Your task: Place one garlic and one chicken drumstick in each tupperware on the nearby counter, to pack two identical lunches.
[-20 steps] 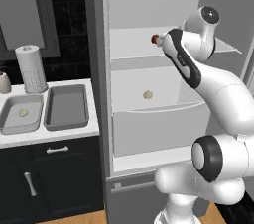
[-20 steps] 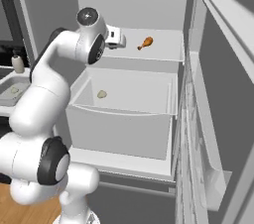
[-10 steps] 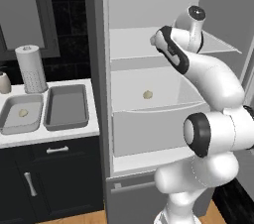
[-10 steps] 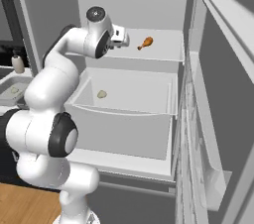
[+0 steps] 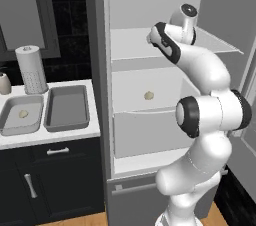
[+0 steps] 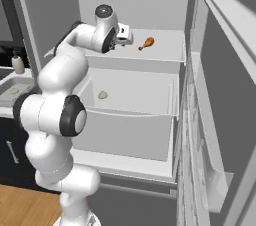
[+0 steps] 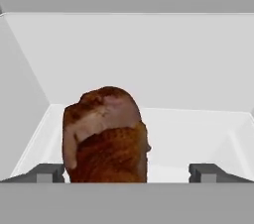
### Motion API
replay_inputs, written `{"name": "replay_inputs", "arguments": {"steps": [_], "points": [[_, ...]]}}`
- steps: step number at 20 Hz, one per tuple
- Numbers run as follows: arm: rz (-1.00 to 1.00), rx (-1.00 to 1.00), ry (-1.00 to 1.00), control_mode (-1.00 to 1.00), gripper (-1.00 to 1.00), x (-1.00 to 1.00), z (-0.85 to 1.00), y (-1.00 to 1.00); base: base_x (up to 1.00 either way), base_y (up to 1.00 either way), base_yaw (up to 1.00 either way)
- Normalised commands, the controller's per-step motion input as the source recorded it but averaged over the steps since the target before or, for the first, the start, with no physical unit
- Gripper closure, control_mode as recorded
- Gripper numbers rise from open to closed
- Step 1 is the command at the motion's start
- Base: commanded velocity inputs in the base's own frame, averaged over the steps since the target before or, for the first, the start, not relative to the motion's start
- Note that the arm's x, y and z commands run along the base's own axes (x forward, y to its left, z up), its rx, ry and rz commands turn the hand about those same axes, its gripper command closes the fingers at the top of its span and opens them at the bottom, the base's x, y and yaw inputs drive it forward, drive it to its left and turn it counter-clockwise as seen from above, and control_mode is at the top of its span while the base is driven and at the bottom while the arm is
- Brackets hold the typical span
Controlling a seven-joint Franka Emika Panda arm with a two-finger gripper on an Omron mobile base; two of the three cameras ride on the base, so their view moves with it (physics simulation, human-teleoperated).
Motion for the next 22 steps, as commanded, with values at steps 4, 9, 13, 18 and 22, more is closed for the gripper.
{"name": "replay_inputs", "arguments": {"steps": [4, 9, 13, 18, 22], "points": [[0.01, -0.01, 0.07, -1.00, 1.00, 0.35, -0.37, 0.03, 0.00, 0.00, 0.00], [0.01, -0.04, 0.06, -1.00, 1.00, -0.01, -0.49, 0.14, 0.00, 0.00, 0.00], [0.01, -0.01, -0.19, -1.00, 1.00, -0.52, -0.58, 0.05, 0.00, 0.00, 0.00], [0.00, 0.00, -0.07, -1.00, 1.00, -0.90, -0.15, 0.00, 0.00, 0.00, 0.00], [0.00, 0.00, 0.04, -1.00, 1.00, -1.00, 0.20, 0.00, 0.00, 0.00, 0.00]]}}
